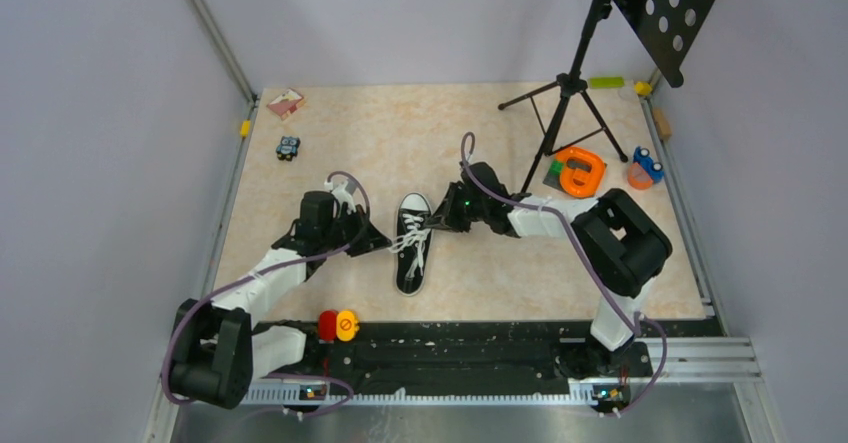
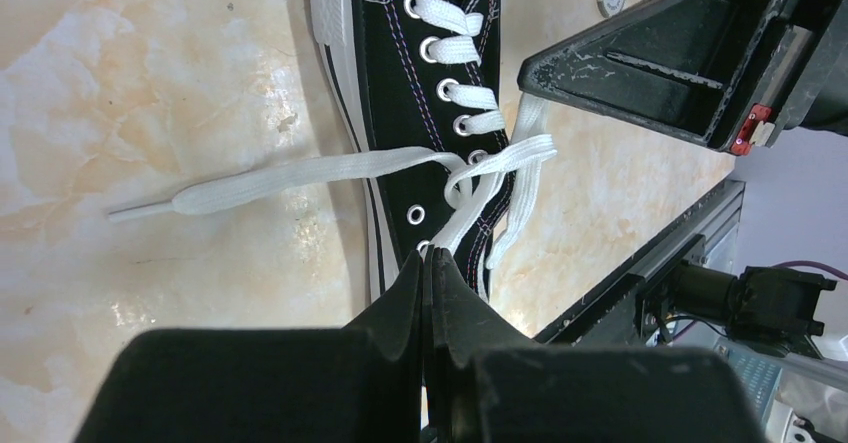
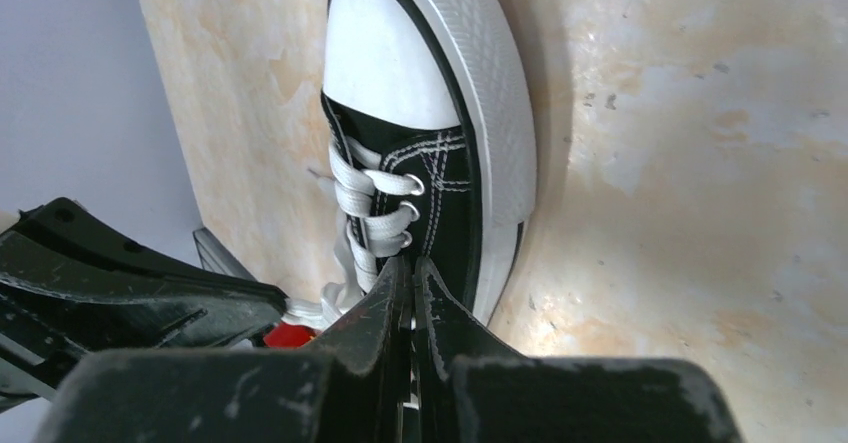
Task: Tie the shoes
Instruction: Tie the shoelace on the shoe.
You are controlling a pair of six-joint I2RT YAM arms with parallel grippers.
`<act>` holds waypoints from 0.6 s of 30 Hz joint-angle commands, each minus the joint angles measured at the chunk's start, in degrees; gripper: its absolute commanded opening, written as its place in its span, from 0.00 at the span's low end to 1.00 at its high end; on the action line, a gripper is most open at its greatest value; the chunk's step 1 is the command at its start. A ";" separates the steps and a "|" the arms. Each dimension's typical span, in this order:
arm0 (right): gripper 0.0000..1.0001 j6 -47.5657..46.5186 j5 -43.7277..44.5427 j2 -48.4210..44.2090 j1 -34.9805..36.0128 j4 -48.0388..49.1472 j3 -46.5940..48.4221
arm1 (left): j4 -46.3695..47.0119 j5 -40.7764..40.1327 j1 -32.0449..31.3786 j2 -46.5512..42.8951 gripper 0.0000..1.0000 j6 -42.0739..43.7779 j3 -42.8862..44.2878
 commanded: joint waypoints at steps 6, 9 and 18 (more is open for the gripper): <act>0.00 0.53 5.70 -6.52 -0.80 1.75 -3.36 | -1.70 -2.57 0.12 -1.12 0.00 0.14 3.28; 0.00 0.77 6.67 -7.34 -1.06 1.55 -4.24 | -1.31 -2.78 0.27 -1.24 0.00 -0.28 3.50; 0.00 1.50 7.71 -8.93 -1.94 1.98 -7.39 | -1.29 -4.12 0.55 -1.76 0.00 -0.79 2.05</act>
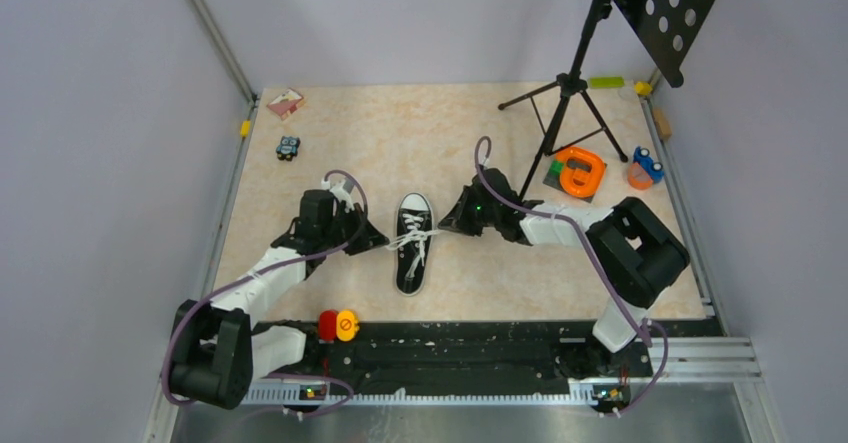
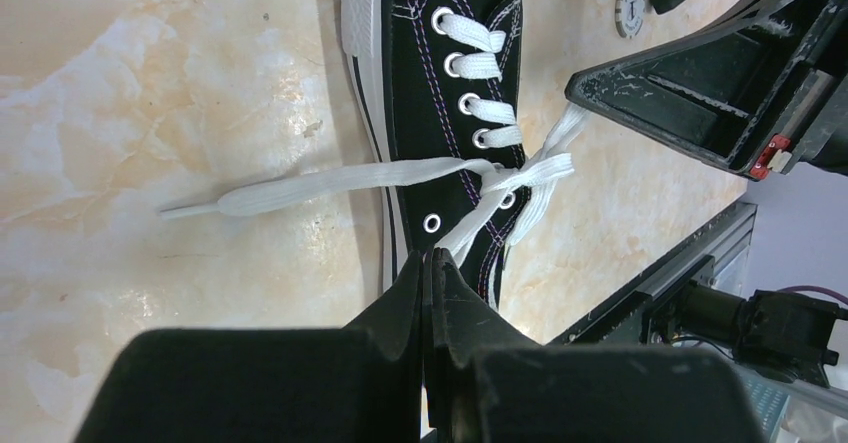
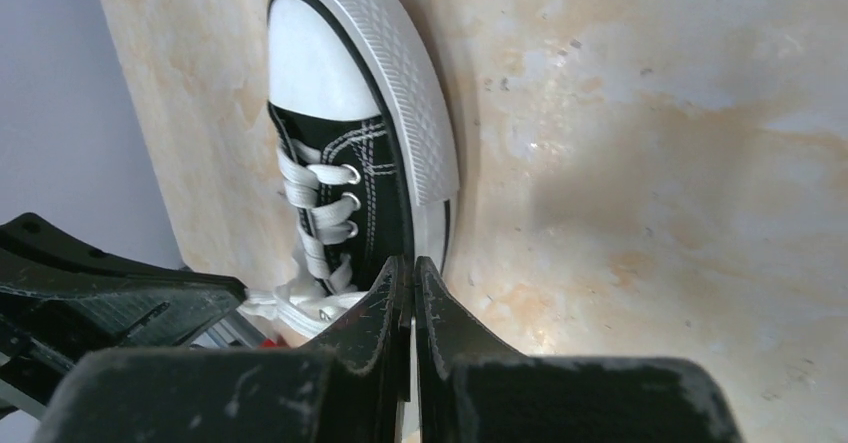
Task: Tie the shoes
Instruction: Tie the shoelace on the shoe.
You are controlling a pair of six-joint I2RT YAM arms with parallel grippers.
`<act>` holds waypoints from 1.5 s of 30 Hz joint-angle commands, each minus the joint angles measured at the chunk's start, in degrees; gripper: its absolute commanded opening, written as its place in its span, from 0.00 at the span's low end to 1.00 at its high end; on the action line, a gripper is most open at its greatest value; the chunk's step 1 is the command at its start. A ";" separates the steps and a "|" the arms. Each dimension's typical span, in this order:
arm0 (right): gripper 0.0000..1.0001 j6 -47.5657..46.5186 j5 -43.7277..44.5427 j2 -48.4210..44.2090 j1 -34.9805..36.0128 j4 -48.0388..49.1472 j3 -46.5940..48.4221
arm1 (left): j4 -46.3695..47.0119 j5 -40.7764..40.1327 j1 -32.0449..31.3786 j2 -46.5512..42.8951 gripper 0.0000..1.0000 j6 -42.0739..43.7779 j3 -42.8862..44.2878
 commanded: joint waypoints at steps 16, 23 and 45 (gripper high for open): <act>0.00 1.03 1.43 -4.30 -2.07 3.78 -3.73 | -2.46 -3.65 1.85 -3.57 0.00 -0.07 -2.15; 0.00 1.08 1.74 -3.79 -2.07 4.10 -3.92 | -5.21 -3.69 1.85 -3.33 0.00 1.29 -1.18; 0.63 3.61 1.48 -9.73 -1.79 6.94 -6.10 | 0.15 7.16 -0.69 -0.17 0.00 2.00 4.12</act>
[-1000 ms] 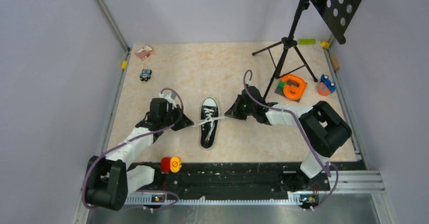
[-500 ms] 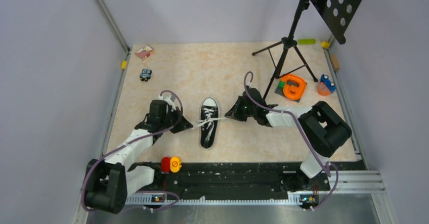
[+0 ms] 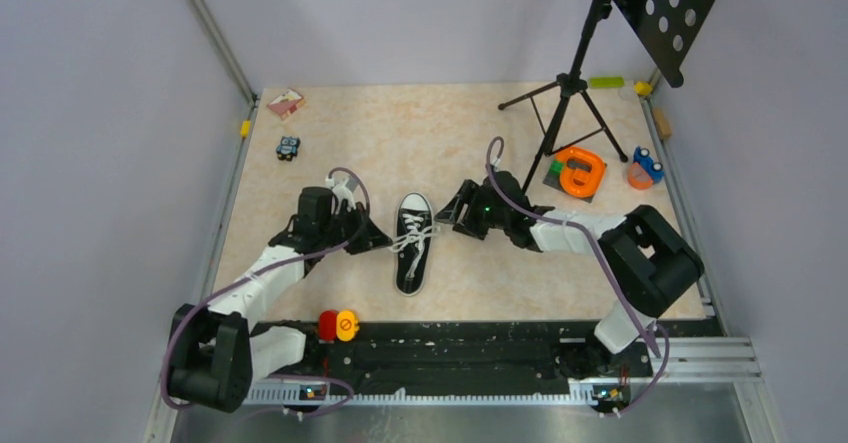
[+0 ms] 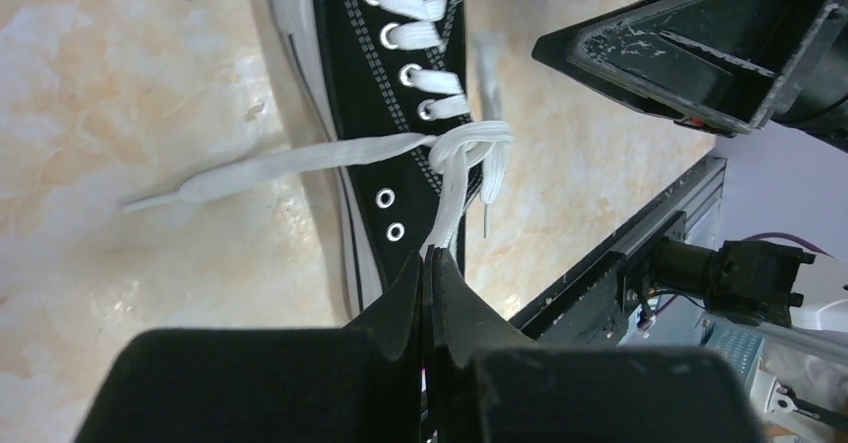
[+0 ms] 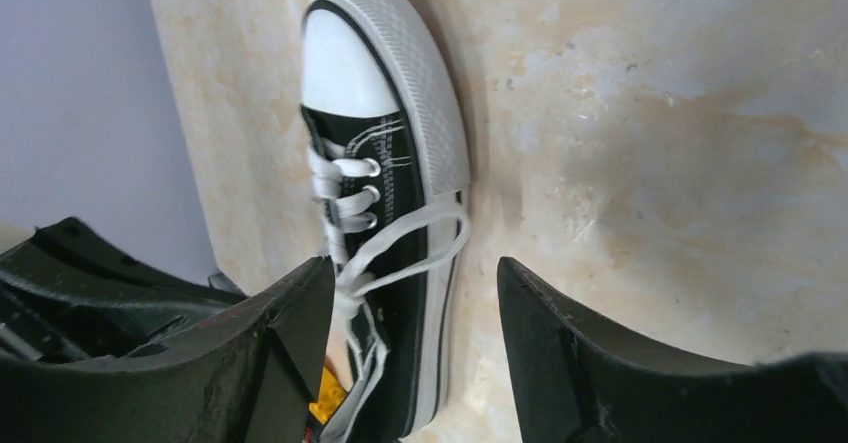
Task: Tie the shoes
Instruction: Tie the shoelace on the shoe.
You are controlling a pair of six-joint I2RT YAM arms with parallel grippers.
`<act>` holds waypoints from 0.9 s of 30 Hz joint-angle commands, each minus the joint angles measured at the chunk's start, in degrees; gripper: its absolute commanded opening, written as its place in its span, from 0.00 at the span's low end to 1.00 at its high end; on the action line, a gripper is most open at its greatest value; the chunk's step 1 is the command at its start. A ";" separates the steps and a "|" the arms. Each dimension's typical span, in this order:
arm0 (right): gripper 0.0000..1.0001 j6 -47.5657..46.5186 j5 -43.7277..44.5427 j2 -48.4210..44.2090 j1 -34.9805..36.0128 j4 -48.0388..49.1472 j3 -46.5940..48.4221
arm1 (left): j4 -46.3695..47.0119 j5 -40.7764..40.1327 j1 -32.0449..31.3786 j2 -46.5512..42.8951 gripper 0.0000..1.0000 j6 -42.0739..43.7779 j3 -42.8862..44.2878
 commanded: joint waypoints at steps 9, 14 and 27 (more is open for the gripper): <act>0.56 3.41 2.37 -9.63 7.19 -0.11 -0.66 | 4.42 0.43 -2.54 3.67 0.00 -0.71 3.81; 0.46 4.94 -1.69 -4.10 9.23 2.65 0.68 | 3.82 -0.05 -2.54 3.78 0.00 -0.40 4.25; 0.39 4.21 -3.43 0.32 10.02 3.45 3.06 | 4.02 -0.06 -2.52 4.11 0.00 -0.67 4.61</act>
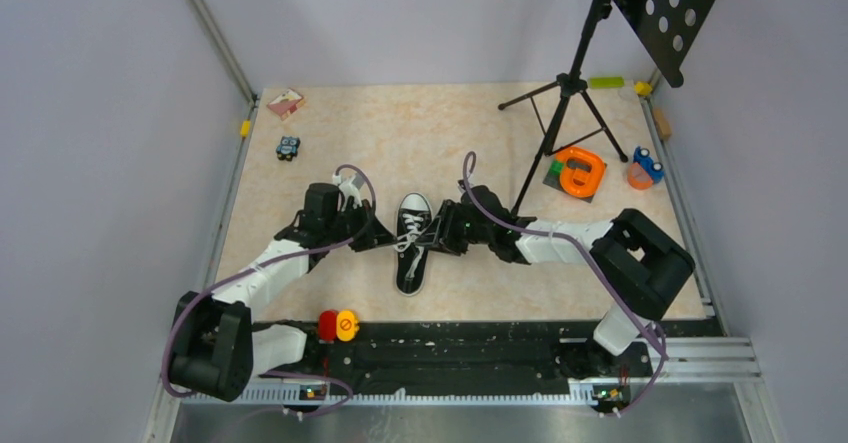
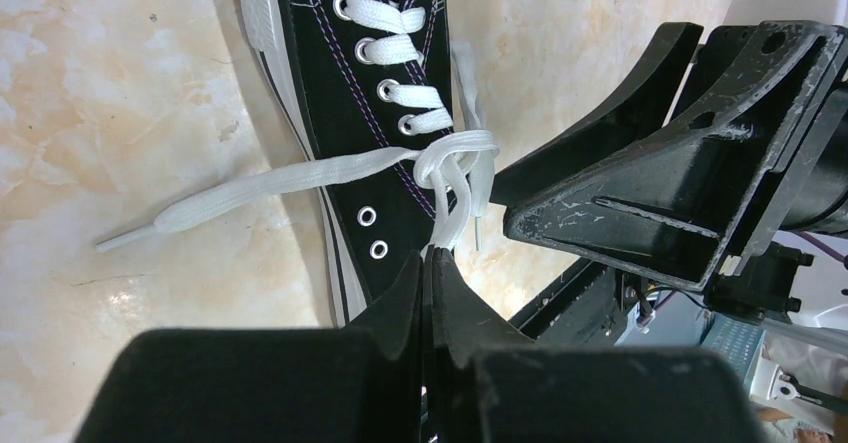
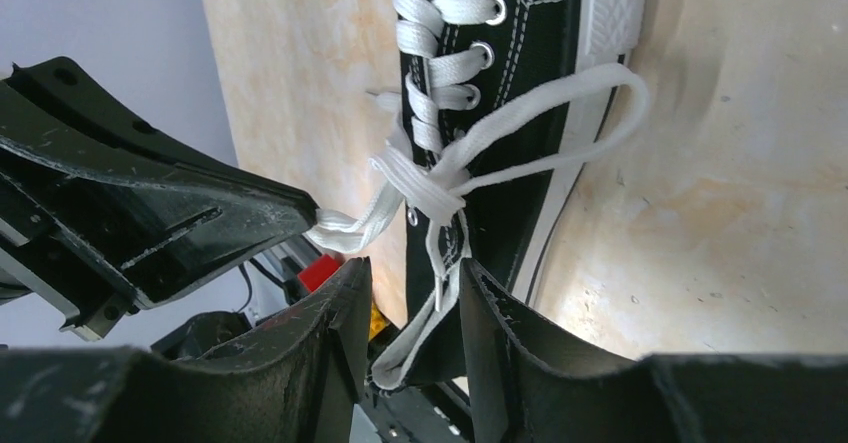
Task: Tie the shoes
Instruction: Tie the shoelace on the shoe.
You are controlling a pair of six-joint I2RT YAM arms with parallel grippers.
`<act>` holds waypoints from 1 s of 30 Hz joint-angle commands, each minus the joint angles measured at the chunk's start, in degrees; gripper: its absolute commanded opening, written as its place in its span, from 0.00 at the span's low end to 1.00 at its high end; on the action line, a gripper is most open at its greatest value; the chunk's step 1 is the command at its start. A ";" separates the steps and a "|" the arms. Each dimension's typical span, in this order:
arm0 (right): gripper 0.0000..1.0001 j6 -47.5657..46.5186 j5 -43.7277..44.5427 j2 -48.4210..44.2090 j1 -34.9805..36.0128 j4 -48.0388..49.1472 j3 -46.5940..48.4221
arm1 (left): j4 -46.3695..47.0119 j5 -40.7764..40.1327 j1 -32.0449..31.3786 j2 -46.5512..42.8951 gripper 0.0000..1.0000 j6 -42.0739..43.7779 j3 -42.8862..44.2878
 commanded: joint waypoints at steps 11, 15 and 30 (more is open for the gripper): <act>0.15 0.02 -1.35 1.92 0.62 2.17 2.99 | 2.15 -0.04 -0.09 0.00 0.00 -0.28 1.87; 0.00 -1.00 -1.48 0.94 0.62 0.96 2.82 | 2.15 -0.02 -0.09 -0.14 0.00 -0.30 1.83; 0.00 -13.60 -10.89 -1.82 0.61 -12.51 4.66 | 2.82 -0.31 -0.09 1.27 0.00 -0.47 2.73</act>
